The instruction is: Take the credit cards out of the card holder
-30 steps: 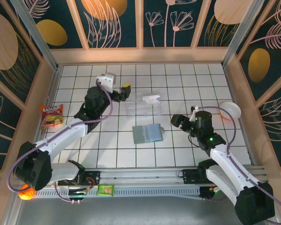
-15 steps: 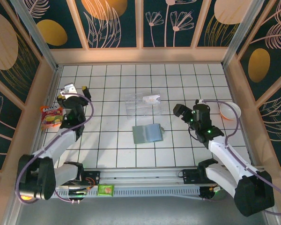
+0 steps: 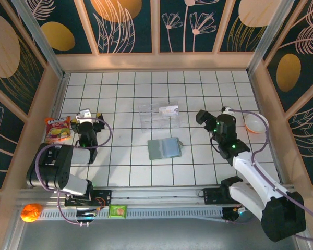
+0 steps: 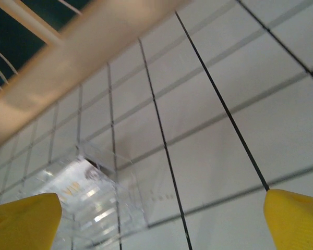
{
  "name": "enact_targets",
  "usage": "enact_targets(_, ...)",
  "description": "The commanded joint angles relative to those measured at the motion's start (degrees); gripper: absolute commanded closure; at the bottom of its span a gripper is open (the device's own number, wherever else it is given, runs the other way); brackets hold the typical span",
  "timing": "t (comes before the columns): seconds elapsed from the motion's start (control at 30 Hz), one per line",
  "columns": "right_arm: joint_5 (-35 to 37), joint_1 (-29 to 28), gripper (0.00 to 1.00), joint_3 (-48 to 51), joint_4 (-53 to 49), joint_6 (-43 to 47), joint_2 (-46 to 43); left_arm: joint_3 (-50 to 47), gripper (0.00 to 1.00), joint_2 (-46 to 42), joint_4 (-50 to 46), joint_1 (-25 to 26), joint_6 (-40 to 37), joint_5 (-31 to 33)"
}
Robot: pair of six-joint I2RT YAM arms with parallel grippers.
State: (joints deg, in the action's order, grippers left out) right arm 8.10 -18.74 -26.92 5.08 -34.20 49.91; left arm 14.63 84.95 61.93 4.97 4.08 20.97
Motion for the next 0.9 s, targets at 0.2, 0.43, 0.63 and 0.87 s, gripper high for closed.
enact_targets(0.2, 1.43, -0.24, 0.01, 2.7, 22.42, 16.55, 1.56, -2.49, 0.01, 2.25, 13.96, -3.22, 2.53, -2.07)
enact_targets(0.43, 10.87, 2.55, 0.01, 5.76, 34.65, 30.86, 6.29, -2.59, 0.01, 1.92, 13.65, -3.21, 3.0, -1.5)
enact_targets(0.63, 7.58, 9.6, 0.01, 10.36, 44.74, 35.6, 14.92, -2.59, 0.01, 1.91, 13.74, -3.21, 2.96, -1.48)
enact_targets(0.87, 1.51, 15.88, 0.01, 14.43, 60.32, 35.15, 27.15, -2.59, 0.01, 1.89, 13.74, -3.21, 2.92, -1.47)
